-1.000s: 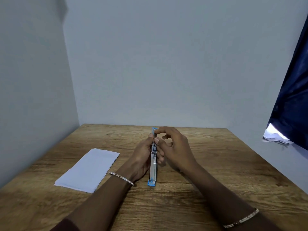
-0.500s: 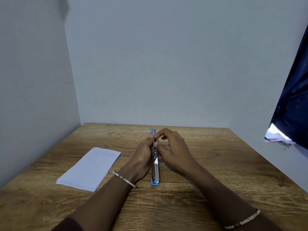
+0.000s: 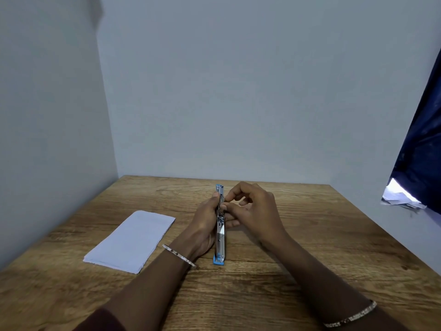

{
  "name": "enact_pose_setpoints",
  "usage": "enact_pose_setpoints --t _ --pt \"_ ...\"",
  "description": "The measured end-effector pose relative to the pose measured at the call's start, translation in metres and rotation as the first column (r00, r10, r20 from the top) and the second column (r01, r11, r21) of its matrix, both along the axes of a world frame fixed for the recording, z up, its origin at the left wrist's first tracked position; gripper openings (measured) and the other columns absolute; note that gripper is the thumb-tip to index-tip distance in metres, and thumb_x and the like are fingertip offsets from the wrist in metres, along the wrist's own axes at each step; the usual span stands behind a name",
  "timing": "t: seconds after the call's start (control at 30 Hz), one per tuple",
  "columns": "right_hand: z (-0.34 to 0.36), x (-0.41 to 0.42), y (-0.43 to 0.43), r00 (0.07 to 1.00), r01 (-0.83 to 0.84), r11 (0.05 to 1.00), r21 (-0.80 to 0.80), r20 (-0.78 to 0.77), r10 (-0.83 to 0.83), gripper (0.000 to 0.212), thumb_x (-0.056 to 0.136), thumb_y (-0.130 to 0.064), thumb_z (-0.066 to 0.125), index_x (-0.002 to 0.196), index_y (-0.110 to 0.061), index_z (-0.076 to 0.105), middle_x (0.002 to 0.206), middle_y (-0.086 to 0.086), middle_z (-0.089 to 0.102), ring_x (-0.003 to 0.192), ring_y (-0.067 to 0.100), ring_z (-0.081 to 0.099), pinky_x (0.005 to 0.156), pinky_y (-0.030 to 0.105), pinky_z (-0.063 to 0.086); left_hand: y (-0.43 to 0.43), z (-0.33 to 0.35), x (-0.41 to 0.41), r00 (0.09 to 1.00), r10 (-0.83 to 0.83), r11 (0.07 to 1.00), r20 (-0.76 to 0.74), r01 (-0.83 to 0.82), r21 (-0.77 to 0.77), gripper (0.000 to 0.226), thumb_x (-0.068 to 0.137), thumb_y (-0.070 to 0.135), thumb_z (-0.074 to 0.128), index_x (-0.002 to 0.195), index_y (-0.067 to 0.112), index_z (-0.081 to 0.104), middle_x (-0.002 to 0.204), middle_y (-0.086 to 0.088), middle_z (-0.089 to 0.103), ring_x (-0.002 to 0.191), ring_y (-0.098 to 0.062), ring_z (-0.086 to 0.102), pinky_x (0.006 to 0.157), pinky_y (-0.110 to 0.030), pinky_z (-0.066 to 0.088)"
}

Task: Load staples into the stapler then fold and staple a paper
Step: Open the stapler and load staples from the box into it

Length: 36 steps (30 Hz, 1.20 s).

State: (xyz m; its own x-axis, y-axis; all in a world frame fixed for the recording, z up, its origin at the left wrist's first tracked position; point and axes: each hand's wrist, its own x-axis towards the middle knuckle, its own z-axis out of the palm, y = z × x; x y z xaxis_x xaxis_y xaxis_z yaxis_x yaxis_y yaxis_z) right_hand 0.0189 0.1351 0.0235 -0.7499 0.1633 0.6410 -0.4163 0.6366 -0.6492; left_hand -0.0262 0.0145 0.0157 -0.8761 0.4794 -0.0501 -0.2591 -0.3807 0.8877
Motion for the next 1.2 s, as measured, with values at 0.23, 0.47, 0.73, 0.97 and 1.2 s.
enact_pose_setpoints --t 0.23,0.47,0.73,0.97,1.2 --pt "0.005 0.002 -0.001 0.988 -0.132 0.977 -0.169 0.059 0.144 0.033 0.07 0.005 0.086 0.092 -0.017 0.075 0.075 -0.002 0.073 0.065 -0.001 0.067 0.059 0.015 0.054 0.003 -0.001 -0.001 1.0 0.009 1.0 0.006 -0.009 0.009 0.052 0.111 0.036 0.029 0.119 0.0 0.065 0.101 -0.016 0.081 0.088 -0.025 0.08 0.062 -0.035 0.064" --pt "0.004 0.006 -0.004 0.988 -0.145 0.987 -0.072 0.044 0.148 0.02 0.071 0.002 0.087 0.077 -0.015 0.078 0.072 -0.002 0.076 0.071 0.016 0.075 0.067 0.039 0.065 0.001 -0.001 -0.005 0.995 0.046 0.995 0.086 -0.054 0.086 0.051 0.111 0.034 0.033 0.103 -0.008 0.061 0.074 -0.02 0.077 0.063 -0.025 0.077 0.053 -0.032 0.063" --pt "0.011 0.004 0.013 0.929 -0.282 0.93 -0.235 0.174 0.326 0.022 0.079 -0.004 0.071 0.098 -0.012 0.078 0.083 0.007 0.081 0.079 0.019 0.078 0.075 0.028 0.061 -0.002 -0.002 -0.013 0.995 0.068 0.997 0.069 -0.071 0.041 0.053 0.111 0.035 0.032 0.111 -0.007 0.064 0.086 -0.02 0.077 0.06 -0.022 0.076 0.048 -0.027 0.06" --pt "-0.005 -0.009 0.016 0.967 -0.137 0.94 -0.313 0.164 0.196 0.016 0.077 -0.012 0.087 0.09 -0.013 0.078 0.076 0.002 0.072 0.072 0.015 0.064 0.072 0.04 0.058 -0.001 -0.007 -0.01 0.997 -0.021 0.997 -0.071 0.016 -0.069 0.054 0.11 0.038 0.034 0.105 -0.006 0.064 0.086 -0.023 0.078 0.057 -0.024 0.075 0.051 -0.029 0.061" --pt "-0.005 -0.01 0.019 0.96 -0.129 0.951 -0.281 0.204 0.191 0.031 0.069 -0.012 0.093 0.093 -0.011 0.072 0.075 0.002 0.068 0.067 0.009 0.062 0.066 0.024 0.053 -0.001 -0.009 -0.008 0.977 -0.099 0.989 -0.189 0.075 -0.128 0.052 0.11 0.041 0.032 0.116 -0.001 0.06 0.07 -0.022 0.076 0.053 -0.023 0.074 0.049 -0.03 0.061"
